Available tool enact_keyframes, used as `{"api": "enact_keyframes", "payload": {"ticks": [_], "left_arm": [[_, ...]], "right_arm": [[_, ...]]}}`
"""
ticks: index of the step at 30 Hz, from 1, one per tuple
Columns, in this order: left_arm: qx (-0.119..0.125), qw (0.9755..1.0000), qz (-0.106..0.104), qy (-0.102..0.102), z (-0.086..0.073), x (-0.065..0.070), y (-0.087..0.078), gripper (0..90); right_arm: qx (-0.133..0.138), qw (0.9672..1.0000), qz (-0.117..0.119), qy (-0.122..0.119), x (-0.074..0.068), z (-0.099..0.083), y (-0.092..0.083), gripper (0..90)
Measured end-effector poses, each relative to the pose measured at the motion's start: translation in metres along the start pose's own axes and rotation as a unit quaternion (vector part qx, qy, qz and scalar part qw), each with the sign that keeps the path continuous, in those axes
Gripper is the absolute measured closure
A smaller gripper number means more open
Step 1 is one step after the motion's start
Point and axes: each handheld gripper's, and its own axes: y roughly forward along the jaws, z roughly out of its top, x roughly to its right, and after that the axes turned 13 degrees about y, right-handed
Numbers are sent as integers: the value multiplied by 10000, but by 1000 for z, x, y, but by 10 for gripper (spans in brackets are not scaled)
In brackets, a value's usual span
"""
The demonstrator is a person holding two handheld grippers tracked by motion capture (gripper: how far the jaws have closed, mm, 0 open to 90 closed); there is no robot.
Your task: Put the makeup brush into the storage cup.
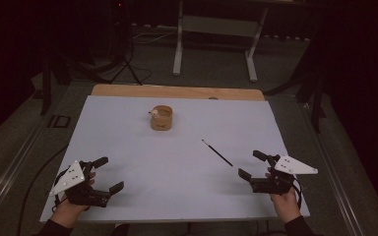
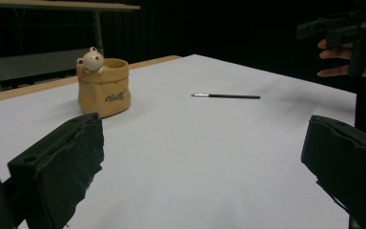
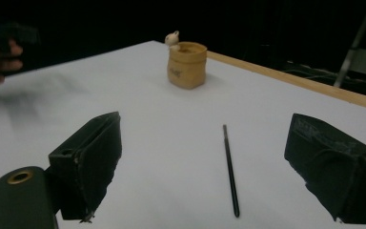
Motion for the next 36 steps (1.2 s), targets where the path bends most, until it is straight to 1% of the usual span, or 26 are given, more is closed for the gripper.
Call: {"api": "enact_keyframes", "payload": {"ticks": [2,3,4,5,7,8,9,11,14,15,16,18,19,20,21,22,23,25,26,27,28,30,31,32,33,36], "left_arm": [[8,10000,0,-9,0,0,0,9],[14,10000,-7,-15,0,0,0,9],[27,10000,-1,-21,0,0,0,9],[38,10000,7,-33,1,0,0,9],[43,10000,8,-29,1,0,-1,9],[36,10000,12,-18,1,0,-1,9],[44,10000,11,-19,1,0,-1,9],[65,10000,33,-40,1,0,-1,9],[72,10000,35,-52,1,0,-1,9],[51,10000,36,-38,1,0,-1,9],[51,10000,34,-38,1,0,-1,9],[63,10000,34,-41,1,0,-2,9],[59,10000,37,-39,1,0,-2,9],[59,10000,37,-39,1,0,-2,9],[61,10000,37,-45,1,0,-2,9],[65,10000,32,-53,0,-1,-2,9],[59,10000,28,-40,0,-1,-2,9],[66,10000,23,-51,0,-1,-2,9],[65,10000,21,-41,1,0,-2,9],[65,10000,21,-41,1,0,-2,9],[69,10000,19,-41,1,0,-2,9],[69,10000,15,-30,1,0,-2,9],[70,10000,12,-27,1,0,-2,9],[70,10000,12,-27,1,0,-2,9],[76,10000,9,-36,1,0,-2,9],[76,10000,11,-31,1,-1,-3,9]], "right_arm": [[-8,10000,-38,38,0,3,0,123],[14,9999,-100,130,-1,10,0,137],[14,9999,-100,130,-1,10,0,137],[25,9999,-99,107,0,15,1,137],[3,9999,-117,87,0,17,2,137],[-86,9998,-148,43,1,23,5,137],[-86,9998,-148,43,1,23,5,137],[-199,9997,-160,11,3,29,11,140],[-290,9994,-159,-16,4,30,16,141],[-290,9994,-159,-16,4,30,16,141],[-446,9989,-150,1,6,29,26,141],[-534,9984,-179,-7,8,27,33,140],[-640,9978,-158,10,9,26,37,140],[-703,9974,-137,-27,10,24,41,140],[-759,9970,-167,-58,11,21,45,140],[-759,9970,-167,-58,11,21,45,140],[-911,9958,-131,19,15,17,53,140],[-940,9955,-133,50,17,15,57,140],[-1020,9946,-146,109,20,11,63,140],[-1020,9946,-146,109,20,11,63,140],[-1081,9939,-166,130,24,8,69,140],[-1115,9935,-186,146,25,6,72,138],[-1122,9933,-248,150,27,5,74,138],[-1122,9933,-248,150,27,5,74,138],[-1146,9927,-361,115,28,5,76,138],[-1289,9901,-549,89,32,1,85,144]]}}
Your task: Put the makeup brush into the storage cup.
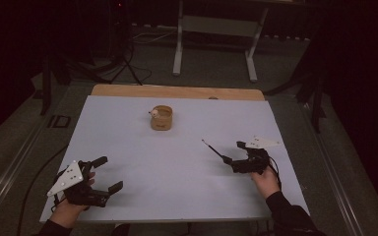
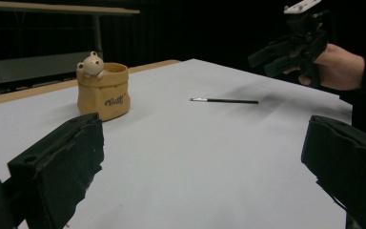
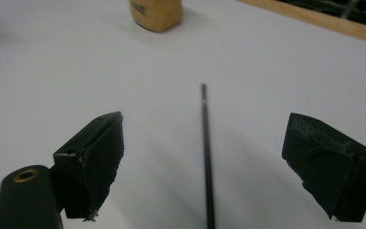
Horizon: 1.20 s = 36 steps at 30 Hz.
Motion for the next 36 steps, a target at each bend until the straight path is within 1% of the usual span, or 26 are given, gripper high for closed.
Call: {"api": "enact_keyframes", "payload": {"ticks": [2,3,4,7,10,12,13,14,15,16,17,18,20,21,22,25,26,27,31,32,33,34,35,36], "left_arm": [[11,10000,2,-4,0,0,0,9],[12,10000,2,0,0,0,0,9],[16,10000,2,-5,0,0,0,9],[14,10000,-5,3,1,0,0,9],[17,10000,-18,-6,1,0,0,9],[11,10000,-20,-4,1,0,0,9],[14,10000,-16,-5,1,0,0,9],[14,10000,-16,-5,1,0,0,9],[21,10000,-21,-12,1,0,0,9],[23,10000,-23,-11,1,1,0,9],[22,10000,-21,-11,1,0,0,9],[26,10000,-22,-12,1,0,0,9],[29,10000,-23,-11,1,0,0,9],[32,10000,-32,-19,1,0,0,9],[26,10000,-35,-22,1,0,0,9],[29,10000,-40,-26,1,0,0,9],[30,10000,-36,-22,1,0,0,9],[34,10000,-37,-21,1,0,0,9],[36,10000,-38,-23,1,0,0,9],[36,10000,-38,-23,1,0,0,9],[25,10000,-49,-15,1,0,0,9],[20,10000,-45,-11,1,0,0,9],[21,10000,-44,-5,1,0,0,9],[25,10000,-45,-7,1,0,0,9]], "right_arm": [[-58,10000,-4,-15,1,-1,4,145],[-119,9999,-44,-23,1,-1,6,145],[-153,9999,-4,-39,1,0,8,146],[-349,9993,120,54,2,3,13,161],[-584,9982,126,64,4,6,19,154],[-759,9971,77,8,4,7,23,135],[-822,9966,-23,-50,3,8,26,132],[-822,9966,-23,-50,3,8,26,132],[-834,9965,-72,-60,3,8,28,132],[-857,9962,-144,-15,2,10,31,129],[-937,9955,-148,38,2,11,33,133],[-1056,9943,-156,25,3,12,35,145],[-1253,9917,-271,-73,1,15,38,172],[-1312,9908,-305,-86,0,17,39,173],[-1377,9896,-396,-79,0,19,40,173],[-1621,9861,-362,-106,0,24,45,202],[-1689,9849,-374,-102,0,26,46,246],[-1769,9835,-355,-105,0,28,47,257],[-2080,9773,-373,-162,-1,36,52,262],[-2080,9773,-373,-162,-1,36,52,262],[-2144,9761,-324,-171,-2,38,54,262],[-2288,9725,-380,-198,-3,42,57,263],[-2314,9719,-387,-196,-4,44,58,289],[-2389,9702,-364,-187,-4,46,59,321]]}}
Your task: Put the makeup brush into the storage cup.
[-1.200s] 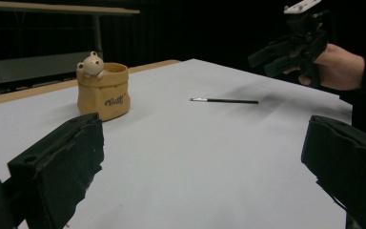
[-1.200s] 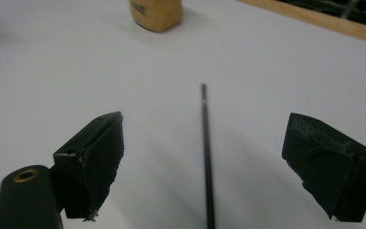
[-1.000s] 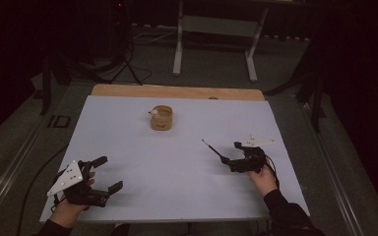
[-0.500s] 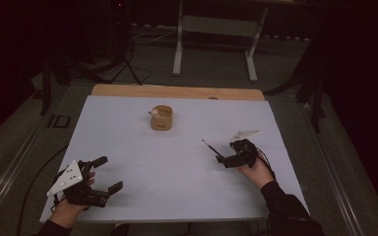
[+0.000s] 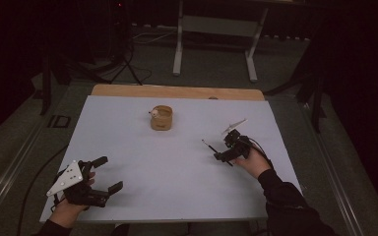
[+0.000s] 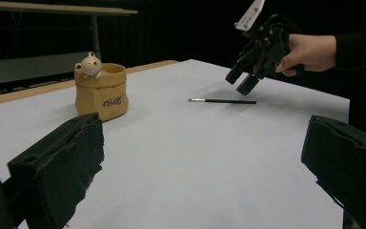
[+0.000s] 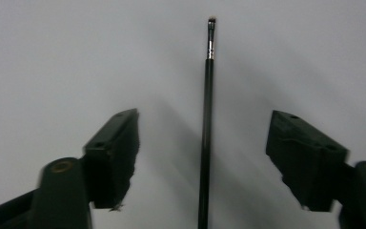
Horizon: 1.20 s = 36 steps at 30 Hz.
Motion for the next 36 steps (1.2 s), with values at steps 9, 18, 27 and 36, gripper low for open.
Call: {"api": "enact_keyframes", "payload": {"ticks": [9,18,27,36], "left_arm": [[5,10000,-8,-14,0,-1,0,9],[-6,10000,-28,-14,-1,-1,0,9],[3,10000,-38,-22,-1,-1,0,9],[2,10000,-39,-30,-1,-1,0,9]], "right_arm": [[-506,9985,-187,-135,-3,14,5,501],[-1119,9933,-196,-226,-5,24,11,660],[-1425,9890,-275,-290,0,24,17,708],[-1427,9880,-411,-416,-1,27,26,777]]}}
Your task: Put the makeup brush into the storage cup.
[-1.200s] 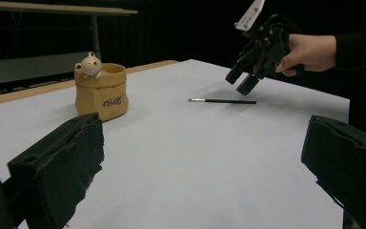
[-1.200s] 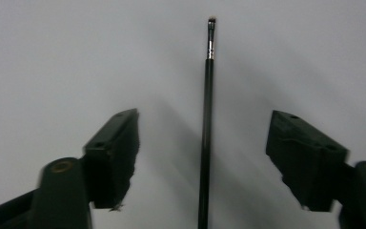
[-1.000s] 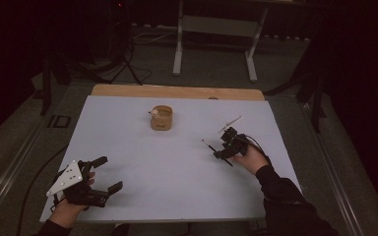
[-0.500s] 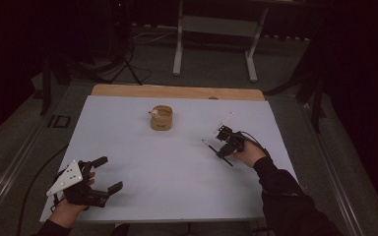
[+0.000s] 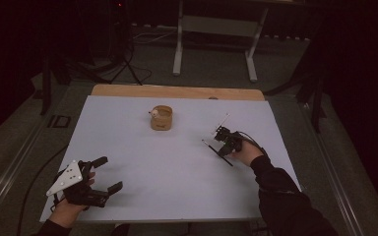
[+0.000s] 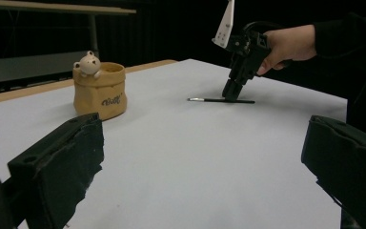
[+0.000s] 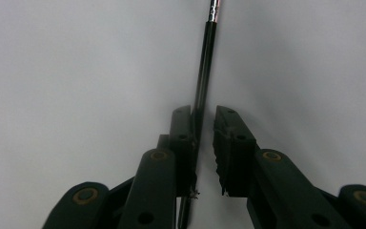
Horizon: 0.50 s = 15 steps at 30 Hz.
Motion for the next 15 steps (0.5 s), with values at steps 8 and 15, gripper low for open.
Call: {"api": "enact_keyframes", "payload": {"ticks": [8,15], "left_arm": [[3,10000,0,-6,0,0,0,9],[2,10000,1,6,0,0,1,9]], "right_arm": [[-134,9998,-131,-101,-5,0,3,811],[-187,9994,-276,-128,-10,2,3,857]]}}
